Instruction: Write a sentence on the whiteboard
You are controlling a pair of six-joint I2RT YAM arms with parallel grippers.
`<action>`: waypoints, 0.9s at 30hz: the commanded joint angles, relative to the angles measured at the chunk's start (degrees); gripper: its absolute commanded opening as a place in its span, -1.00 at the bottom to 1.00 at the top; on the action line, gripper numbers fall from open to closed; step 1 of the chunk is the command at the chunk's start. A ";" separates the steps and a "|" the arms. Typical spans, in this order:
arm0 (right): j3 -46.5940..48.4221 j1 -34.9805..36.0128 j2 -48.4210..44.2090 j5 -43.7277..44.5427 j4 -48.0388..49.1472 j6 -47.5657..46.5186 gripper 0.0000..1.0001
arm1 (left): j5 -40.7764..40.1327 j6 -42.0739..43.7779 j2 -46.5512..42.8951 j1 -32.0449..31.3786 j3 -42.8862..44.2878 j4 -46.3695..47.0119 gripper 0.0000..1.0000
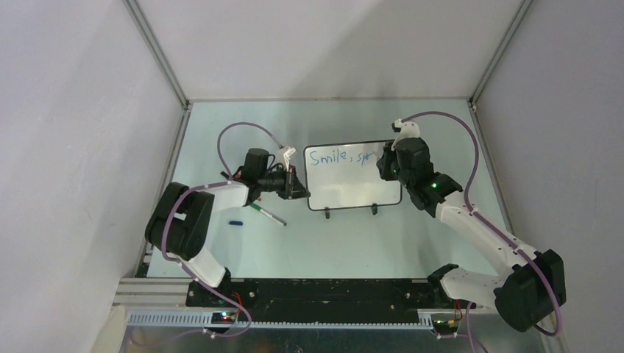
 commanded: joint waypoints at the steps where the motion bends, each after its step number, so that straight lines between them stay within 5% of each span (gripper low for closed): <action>1: 0.28 -0.11 -0.80 0.70 1.32 0.47 -1.00 | 0.75 -0.02 0.55 0.24 0.77 0.59 -0.80; 13: 0.29 -0.10 -0.18 0.40 1.18 0.24 -1.00 | -0.40 0.62 -1.12 0.14 0.15 -0.04 -0.79; 27: 0.28 -0.77 0.55 1.02 1.28 0.47 -1.00 | -0.74 0.73 -1.54 -0.13 -0.22 -0.19 -1.00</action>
